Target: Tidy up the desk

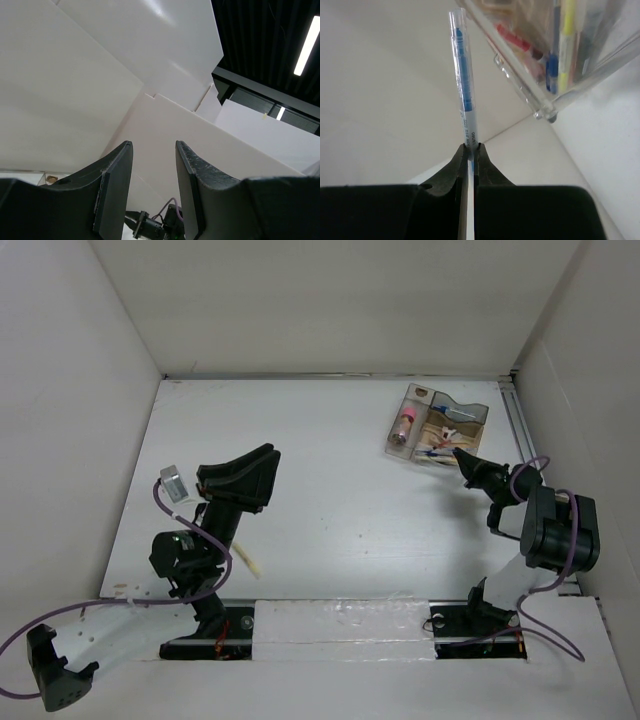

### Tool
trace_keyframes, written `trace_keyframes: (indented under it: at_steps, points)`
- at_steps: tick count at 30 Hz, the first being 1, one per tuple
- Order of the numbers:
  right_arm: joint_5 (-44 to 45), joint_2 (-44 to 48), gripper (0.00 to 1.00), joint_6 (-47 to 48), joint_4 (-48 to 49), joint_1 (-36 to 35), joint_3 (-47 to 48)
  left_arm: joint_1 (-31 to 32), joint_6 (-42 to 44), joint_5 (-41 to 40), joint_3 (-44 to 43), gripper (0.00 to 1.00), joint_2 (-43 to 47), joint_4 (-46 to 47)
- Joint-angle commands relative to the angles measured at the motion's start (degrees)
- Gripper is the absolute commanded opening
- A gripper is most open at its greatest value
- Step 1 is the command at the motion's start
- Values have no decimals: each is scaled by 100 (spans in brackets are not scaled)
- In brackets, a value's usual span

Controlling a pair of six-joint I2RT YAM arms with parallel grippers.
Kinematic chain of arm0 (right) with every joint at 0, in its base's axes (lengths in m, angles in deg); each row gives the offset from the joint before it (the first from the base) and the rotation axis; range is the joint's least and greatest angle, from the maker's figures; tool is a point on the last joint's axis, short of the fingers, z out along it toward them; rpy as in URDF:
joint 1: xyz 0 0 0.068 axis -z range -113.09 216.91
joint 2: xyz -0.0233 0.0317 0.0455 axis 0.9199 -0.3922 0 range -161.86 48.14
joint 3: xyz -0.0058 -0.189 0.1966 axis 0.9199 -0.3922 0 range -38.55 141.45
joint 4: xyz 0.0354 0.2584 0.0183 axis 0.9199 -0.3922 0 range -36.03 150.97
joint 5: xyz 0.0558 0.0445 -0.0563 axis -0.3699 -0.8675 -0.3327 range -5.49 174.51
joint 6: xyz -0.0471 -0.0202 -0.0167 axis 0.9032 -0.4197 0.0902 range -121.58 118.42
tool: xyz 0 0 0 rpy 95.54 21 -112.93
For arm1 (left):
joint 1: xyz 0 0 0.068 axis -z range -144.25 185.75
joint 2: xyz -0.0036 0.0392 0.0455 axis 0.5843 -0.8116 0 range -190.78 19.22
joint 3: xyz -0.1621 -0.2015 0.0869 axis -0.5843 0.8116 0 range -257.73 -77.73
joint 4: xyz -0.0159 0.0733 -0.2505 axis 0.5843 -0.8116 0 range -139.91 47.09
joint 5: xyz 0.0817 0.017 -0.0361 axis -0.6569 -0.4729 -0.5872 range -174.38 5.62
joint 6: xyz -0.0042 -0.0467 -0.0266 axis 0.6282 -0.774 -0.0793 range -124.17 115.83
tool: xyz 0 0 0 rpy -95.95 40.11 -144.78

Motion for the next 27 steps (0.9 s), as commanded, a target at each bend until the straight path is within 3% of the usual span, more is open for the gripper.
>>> trace_keyframes:
  at_steps: [1, 6, 11, 17, 27]
  points:
    - [-479, -18, 0, -553, 1050, -127, -94, 38, 10, 72, -191, 36, 3, 319]
    - [-620, 183, 0, -676, 1269, -127, -146, 38, 27, 45, -156, 36, 100, 328]
    - [-664, 439, 0, -246, 505, -65, -41, 38, -8, 63, -130, 36, 83, 354]
    - [-1042, -518, 0, -1124, 2286, 40, -173, 38, -8, 45, -121, 36, 109, 354]
    - [-875, -1793, 0, -1678, 3739, 146, -313, 38, 54, -87, -147, 36, 56, 293]
